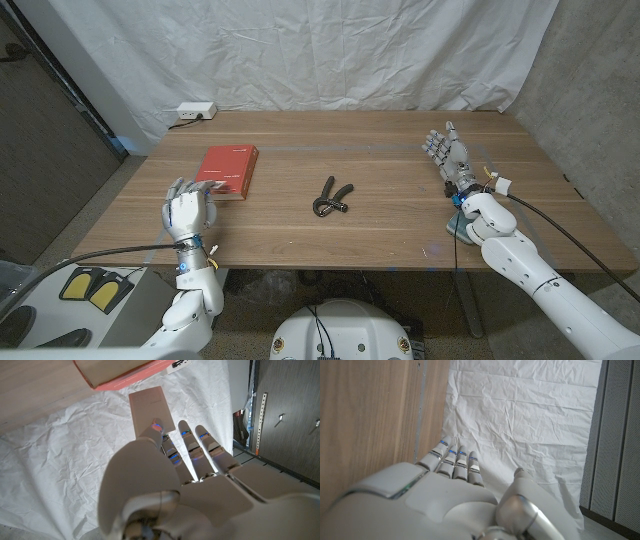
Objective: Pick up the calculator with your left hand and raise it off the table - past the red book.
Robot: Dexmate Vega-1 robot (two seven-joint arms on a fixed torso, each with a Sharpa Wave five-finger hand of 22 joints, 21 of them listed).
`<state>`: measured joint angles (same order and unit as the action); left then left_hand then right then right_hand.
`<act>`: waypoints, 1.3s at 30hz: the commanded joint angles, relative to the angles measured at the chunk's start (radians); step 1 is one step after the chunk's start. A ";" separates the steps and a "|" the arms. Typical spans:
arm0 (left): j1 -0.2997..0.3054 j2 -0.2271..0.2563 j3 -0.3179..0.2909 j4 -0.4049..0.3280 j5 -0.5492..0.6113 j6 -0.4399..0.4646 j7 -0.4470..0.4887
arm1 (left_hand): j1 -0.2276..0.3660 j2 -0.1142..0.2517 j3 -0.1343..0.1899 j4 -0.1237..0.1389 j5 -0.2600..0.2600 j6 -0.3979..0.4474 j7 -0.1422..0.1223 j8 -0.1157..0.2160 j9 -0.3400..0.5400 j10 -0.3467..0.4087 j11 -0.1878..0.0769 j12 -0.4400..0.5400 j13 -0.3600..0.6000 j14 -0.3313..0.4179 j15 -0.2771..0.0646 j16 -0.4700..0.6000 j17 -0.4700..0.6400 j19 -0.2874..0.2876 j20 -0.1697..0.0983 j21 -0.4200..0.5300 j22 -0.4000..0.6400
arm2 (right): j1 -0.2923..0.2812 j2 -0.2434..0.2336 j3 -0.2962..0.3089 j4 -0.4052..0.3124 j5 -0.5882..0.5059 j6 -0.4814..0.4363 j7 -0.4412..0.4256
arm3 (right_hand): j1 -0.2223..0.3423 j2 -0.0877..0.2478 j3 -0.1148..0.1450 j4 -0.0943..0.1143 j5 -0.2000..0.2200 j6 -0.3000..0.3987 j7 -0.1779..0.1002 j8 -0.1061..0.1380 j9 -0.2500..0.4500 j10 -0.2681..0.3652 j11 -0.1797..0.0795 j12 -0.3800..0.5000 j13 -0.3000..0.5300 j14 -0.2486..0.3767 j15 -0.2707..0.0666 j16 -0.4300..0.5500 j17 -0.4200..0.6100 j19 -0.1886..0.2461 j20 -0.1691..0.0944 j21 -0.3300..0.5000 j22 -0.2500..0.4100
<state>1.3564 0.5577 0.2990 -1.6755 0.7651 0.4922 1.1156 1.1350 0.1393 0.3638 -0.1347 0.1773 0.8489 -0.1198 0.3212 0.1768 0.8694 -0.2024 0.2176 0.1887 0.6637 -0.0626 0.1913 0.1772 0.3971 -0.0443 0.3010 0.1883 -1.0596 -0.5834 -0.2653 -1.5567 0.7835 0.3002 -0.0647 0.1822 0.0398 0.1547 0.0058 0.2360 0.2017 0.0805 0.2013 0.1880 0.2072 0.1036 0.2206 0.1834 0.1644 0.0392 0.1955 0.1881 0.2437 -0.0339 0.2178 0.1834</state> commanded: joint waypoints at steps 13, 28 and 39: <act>0.032 0.082 0.012 -0.144 -0.042 0.092 -0.011 | 0.011 -0.005 0.015 0.002 -0.002 0.004 0.004 -0.018 0.003 0.009 -0.001 -0.013 0.003 0.008 -0.154 -0.004 0.002 0.008 -0.122 0.008 0.006 | -0.017 -0.012 0.015 -0.019 0.005 0.006 0.003 | 0.004 0.010 -0.002 -0.005 -0.003 0.004 -0.001 -0.003 0.002 0.010 -0.001 -0.004 0.006 0.007 0.001 -0.001 0.005 0.010 0.002 -0.002 0.006; 0.034 0.159 0.023 -0.224 -0.067 0.180 -0.048 | 0.007 -0.006 0.019 0.006 -0.002 0.007 0.002 -0.024 0.004 0.005 -0.002 -0.018 0.003 0.003 -0.154 -0.007 0.002 0.004 -0.117 0.007 0.006 | -0.012 -0.011 0.012 -0.024 0.000 0.005 -0.001 | 0.004 0.010 -0.002 -0.006 -0.004 0.003 -0.002 -0.003 0.002 0.011 -0.002 -0.003 0.006 0.007 0.000 -0.001 0.005 0.010 0.002 -0.002 0.006; 0.029 0.203 0.029 -0.277 -0.065 0.215 -0.085 | 0.005 -0.007 0.023 0.007 -0.002 0.006 0.000 -0.030 0.004 0.004 -0.002 -0.020 0.003 0.002 -0.154 -0.008 0.002 0.001 -0.114 0.006 0.006 | -0.009 -0.013 0.008 -0.024 0.001 -0.008 -0.006 | 0.004 0.011 -0.003 -0.006 -0.004 0.004 -0.002 -0.003 0.002 0.011 -0.002 -0.003 0.006 0.008 0.001 -0.001 0.005 0.011 0.002 -0.003 0.006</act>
<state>1.3879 0.7172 0.3251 -1.8981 0.7046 0.6674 1.0609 1.1387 0.1353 0.3782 -0.1283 0.1773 0.8524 -0.1162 0.2938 0.1795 0.8741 -0.2073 0.1993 0.1881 0.6636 -0.0625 0.1837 0.1773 0.3968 -0.0444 0.3010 0.1932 -1.0722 -0.5962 -0.2529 -1.5811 0.7853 0.3018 -0.0681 0.1822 0.0398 0.1520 0.0030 0.2360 0.2017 0.0805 0.2013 0.1880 0.2072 0.1036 0.2206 0.1834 0.1643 0.0393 0.1955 0.1881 0.2437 -0.0339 0.2179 0.1834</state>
